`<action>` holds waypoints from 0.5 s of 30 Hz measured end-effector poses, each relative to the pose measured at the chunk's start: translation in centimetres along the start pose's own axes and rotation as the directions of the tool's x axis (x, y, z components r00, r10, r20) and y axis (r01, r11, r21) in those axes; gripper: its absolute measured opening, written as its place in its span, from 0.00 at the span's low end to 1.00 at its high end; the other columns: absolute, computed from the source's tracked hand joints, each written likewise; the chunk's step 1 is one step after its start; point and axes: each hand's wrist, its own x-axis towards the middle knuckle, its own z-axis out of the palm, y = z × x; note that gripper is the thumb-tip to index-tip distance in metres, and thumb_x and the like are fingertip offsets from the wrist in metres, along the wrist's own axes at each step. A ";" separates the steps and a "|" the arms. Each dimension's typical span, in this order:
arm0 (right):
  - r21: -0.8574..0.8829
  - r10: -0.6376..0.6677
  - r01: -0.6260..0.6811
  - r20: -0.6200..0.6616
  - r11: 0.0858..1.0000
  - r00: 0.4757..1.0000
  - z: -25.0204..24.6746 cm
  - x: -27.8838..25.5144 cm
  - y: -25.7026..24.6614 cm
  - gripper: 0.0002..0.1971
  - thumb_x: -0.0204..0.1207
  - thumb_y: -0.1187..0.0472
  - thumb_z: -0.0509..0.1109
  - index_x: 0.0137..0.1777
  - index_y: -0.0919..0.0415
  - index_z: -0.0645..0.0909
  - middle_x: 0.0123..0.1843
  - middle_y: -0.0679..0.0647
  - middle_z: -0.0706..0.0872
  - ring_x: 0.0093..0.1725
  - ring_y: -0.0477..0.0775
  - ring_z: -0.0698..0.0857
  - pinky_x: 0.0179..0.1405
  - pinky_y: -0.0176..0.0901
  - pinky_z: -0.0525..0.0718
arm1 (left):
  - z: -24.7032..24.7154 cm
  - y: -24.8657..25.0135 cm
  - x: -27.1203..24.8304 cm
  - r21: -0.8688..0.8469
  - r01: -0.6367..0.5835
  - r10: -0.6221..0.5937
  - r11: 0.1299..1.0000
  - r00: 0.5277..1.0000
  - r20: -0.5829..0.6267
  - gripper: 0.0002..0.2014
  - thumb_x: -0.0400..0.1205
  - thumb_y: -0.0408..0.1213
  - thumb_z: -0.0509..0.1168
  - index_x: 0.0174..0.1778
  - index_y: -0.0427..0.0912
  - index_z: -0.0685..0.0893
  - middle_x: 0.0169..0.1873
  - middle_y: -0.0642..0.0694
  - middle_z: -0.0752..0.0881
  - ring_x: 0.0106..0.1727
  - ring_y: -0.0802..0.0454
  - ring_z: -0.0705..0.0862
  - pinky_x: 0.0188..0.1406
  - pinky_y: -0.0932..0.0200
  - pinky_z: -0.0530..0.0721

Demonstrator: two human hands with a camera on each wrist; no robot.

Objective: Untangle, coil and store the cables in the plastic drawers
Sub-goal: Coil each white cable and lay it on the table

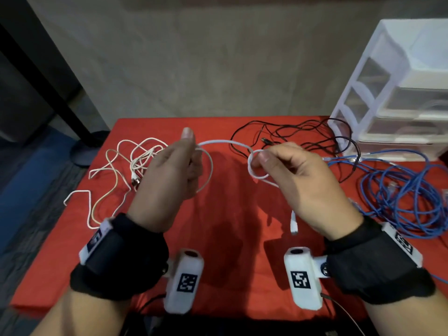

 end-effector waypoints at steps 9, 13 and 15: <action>0.611 0.064 -0.082 0.052 0.787 0.997 0.0 0.3 -1.6 0.01 0.83 0.64 0.69 0.51 0.59 0.82 0.47 0.62 0.91 0.43 0.59 0.88 0.49 0.51 0.84 | 0.8 -0.6 -0.9 0.526 -0.299 0.271 0.796 0.953 0.133 0.19 0.86 0.50 0.67 0.37 0.38 0.79 0.23 0.55 0.72 0.26 0.60 0.69 0.27 0.55 0.68; 0.689 0.066 -0.149 0.146 0.709 0.987 0.5 0.1 -1.6 0.03 0.84 0.65 0.67 0.54 0.62 0.80 0.46 0.63 0.89 0.43 0.58 0.88 0.50 0.49 0.85 | 1.9 -1.4 -1.0 0.322 -0.282 0.213 0.904 0.949 0.234 0.14 0.83 0.46 0.70 0.49 0.36 0.85 0.38 0.33 0.88 0.35 0.40 0.84 0.37 0.42 0.82; 0.704 0.076 -0.178 0.174 0.687 0.982 0.5 0.1 -1.6 0.03 0.84 0.65 0.67 0.54 0.63 0.80 0.47 0.64 0.89 0.42 0.58 0.87 0.50 0.50 0.85 | 2.1 -1.5 -0.9 0.280 -0.294 0.238 0.914 0.947 0.217 0.13 0.84 0.45 0.70 0.51 0.36 0.86 0.45 0.27 0.89 0.42 0.27 0.85 0.48 0.28 0.83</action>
